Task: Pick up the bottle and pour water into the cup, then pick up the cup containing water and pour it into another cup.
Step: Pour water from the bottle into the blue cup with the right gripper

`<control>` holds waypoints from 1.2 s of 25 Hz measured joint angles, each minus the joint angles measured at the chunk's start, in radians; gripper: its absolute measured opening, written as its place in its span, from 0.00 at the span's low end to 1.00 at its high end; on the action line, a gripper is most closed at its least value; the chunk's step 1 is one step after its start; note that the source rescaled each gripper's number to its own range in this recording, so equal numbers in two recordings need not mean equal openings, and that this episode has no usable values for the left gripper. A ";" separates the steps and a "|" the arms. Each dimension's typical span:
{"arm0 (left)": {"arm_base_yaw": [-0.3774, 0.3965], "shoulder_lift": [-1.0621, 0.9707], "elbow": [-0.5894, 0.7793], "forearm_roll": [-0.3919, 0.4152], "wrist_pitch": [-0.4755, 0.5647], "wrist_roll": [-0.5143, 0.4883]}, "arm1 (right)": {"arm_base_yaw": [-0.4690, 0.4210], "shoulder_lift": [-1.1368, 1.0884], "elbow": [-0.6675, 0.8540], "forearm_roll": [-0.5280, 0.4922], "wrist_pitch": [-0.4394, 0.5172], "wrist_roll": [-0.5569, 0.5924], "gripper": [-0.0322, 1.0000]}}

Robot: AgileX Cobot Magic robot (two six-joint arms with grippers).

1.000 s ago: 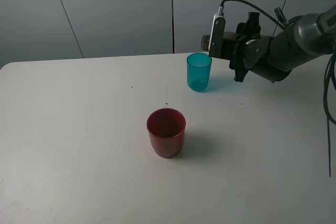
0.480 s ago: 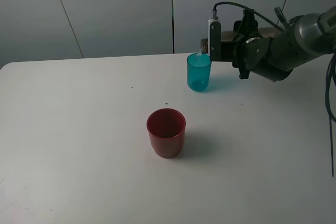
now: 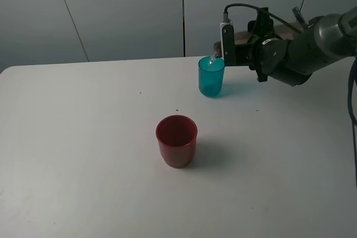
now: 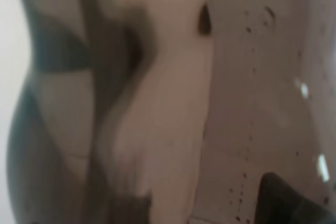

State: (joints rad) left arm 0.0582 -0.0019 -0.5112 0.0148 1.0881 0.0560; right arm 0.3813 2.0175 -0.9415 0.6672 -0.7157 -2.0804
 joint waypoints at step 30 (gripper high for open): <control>0.000 0.000 0.000 0.000 0.000 0.000 | -0.023 0.000 0.000 -0.170 -0.093 -0.009 0.04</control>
State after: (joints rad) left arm 0.0582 -0.0019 -0.5112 0.0148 1.0881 0.0560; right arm 0.3588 2.0175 -0.9415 0.4967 -0.8091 -2.0899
